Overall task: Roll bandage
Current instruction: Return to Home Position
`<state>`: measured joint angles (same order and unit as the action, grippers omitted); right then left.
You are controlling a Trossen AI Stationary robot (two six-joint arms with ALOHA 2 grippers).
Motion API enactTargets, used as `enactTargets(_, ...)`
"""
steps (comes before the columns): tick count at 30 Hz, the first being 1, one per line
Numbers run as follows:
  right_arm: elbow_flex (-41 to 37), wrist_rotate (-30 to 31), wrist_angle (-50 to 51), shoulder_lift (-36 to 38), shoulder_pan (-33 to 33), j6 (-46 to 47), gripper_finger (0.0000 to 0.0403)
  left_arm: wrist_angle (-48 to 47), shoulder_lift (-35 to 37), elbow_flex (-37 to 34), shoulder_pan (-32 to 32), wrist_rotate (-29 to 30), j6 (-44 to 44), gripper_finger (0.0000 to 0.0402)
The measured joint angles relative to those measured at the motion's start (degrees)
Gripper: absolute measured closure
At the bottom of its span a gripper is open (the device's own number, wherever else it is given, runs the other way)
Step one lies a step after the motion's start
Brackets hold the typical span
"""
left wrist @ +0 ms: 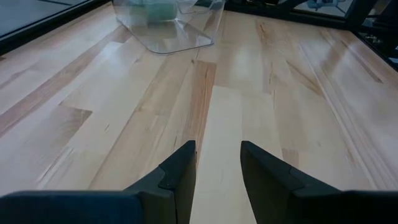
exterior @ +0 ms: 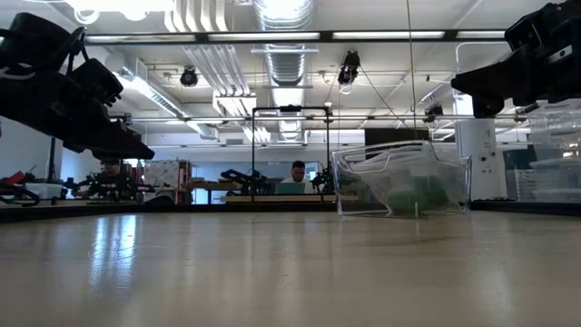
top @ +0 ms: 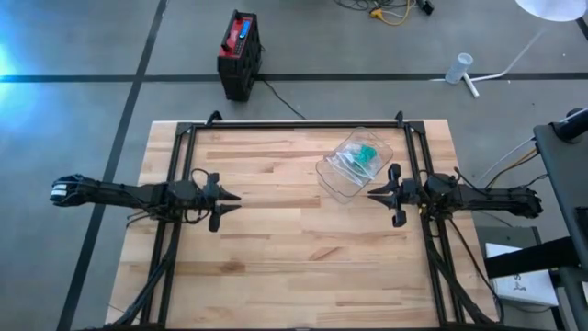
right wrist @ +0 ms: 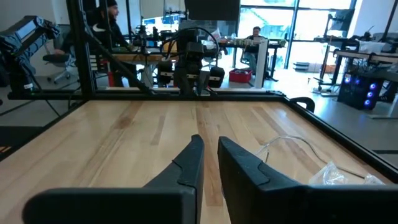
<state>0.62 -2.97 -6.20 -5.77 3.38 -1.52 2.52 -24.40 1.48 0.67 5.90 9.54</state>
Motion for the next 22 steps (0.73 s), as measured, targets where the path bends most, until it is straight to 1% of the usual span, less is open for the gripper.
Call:
enactTargets(15,0.00,0.01,0.01,0.01,0.00,0.00,0.0332,0.00,0.00,0.00,-0.02,-0.01,0.02,0.0285)
enactTargets(22,0.00,-0.01,0.01,0.00,0.01,0.00,0.0341,0.00,0.00,0.00,0.00,-0.01,0.00,0.0285)
